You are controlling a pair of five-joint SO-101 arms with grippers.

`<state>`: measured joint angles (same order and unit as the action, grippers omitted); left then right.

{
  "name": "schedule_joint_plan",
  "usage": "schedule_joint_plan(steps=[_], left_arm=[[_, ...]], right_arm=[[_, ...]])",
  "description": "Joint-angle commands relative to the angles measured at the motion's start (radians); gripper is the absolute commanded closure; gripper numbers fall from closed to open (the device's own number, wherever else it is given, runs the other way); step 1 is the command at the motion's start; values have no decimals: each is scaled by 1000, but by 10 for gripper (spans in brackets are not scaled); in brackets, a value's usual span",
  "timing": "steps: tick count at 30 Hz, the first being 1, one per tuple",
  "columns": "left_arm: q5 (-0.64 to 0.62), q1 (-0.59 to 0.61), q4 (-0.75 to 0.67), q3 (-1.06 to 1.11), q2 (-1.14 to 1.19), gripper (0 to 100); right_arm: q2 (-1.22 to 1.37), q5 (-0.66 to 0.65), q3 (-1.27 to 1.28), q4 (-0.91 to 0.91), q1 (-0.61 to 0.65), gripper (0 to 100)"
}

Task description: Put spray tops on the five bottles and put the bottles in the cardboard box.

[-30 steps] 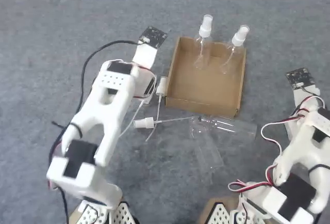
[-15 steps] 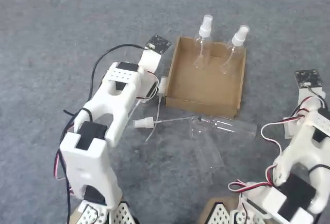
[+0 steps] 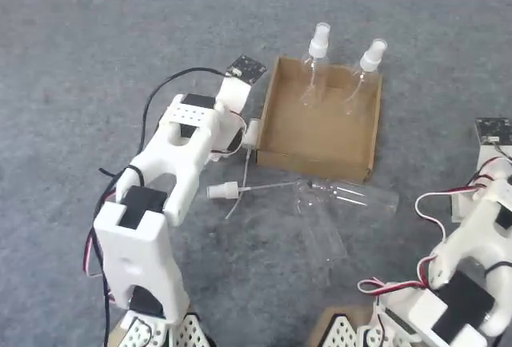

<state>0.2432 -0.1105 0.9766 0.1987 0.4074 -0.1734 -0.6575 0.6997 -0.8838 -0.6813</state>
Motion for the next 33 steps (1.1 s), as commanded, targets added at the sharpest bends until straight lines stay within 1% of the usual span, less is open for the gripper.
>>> schedule_joint_plan(steps=[1,5,8,11,15,18,19,22,24,27,33], left_arm=[[-40,75,75,-31,-163,991],[-55,133,132,19,-324,991],[-57,144,163,104,-434,991],[-58,143,161,216,-537,991],[-87,137,109,377,-671,991],[-109,135,28,490,-752,991],[-115,135,5,524,-775,991],[-115,135,-32,593,-819,991],[-115,135,-32,613,-832,991],[-115,135,-32,616,-832,991],[-115,135,-32,618,-832,990]], right_arm=[[-21,17,-18,-15,-16,731],[-21,78,-25,-35,4,731],[-10,83,-34,-42,47,731],[-10,83,-38,-53,70,731],[-8,83,-95,-116,68,730],[-8,91,-137,-143,70,730],[-8,112,-152,-151,70,730],[-4,163,-190,-156,73,730],[30,169,-216,-156,94,731],[142,192,-262,-157,124,731],[314,226,-359,-170,127,735]])
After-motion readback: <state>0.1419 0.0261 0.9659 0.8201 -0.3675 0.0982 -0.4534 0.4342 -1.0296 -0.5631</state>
